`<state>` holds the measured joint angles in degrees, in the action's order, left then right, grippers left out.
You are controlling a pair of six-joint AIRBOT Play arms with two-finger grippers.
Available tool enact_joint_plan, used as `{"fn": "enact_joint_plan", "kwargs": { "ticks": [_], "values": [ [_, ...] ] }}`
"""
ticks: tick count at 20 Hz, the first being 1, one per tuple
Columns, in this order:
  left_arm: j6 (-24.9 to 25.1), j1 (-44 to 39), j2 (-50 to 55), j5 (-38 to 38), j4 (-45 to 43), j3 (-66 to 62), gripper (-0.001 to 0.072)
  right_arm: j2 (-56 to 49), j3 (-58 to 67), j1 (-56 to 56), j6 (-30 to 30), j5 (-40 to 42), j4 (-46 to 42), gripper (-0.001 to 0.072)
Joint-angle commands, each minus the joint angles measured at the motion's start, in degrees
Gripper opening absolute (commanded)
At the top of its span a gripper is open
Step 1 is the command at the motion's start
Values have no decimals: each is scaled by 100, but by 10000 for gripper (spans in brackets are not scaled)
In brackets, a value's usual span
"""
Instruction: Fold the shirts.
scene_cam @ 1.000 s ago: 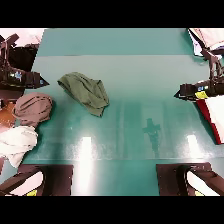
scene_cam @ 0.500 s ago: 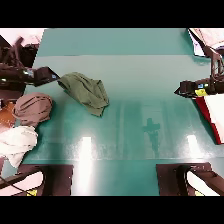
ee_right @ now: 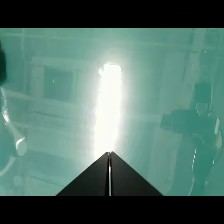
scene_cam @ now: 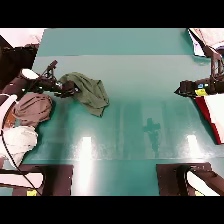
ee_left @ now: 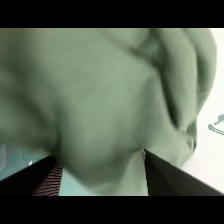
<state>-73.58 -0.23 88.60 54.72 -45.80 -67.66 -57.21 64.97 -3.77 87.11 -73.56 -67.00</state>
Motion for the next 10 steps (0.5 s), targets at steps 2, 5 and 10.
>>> {"fn": "enact_joint_plan", "kwargs": {
  "ticks": [2,5,10],
  "values": [
    [11,-278,109,-457,173,-20,34,4,4,-2,0,9,0,18],
    [33,-282,2,57,461,-549,24,155,166,-2,0,105,-4,18],
    [702,-616,-986,1134,1311,-2592,25,785,852,-2,2,769,-7,18]
  ]
}}
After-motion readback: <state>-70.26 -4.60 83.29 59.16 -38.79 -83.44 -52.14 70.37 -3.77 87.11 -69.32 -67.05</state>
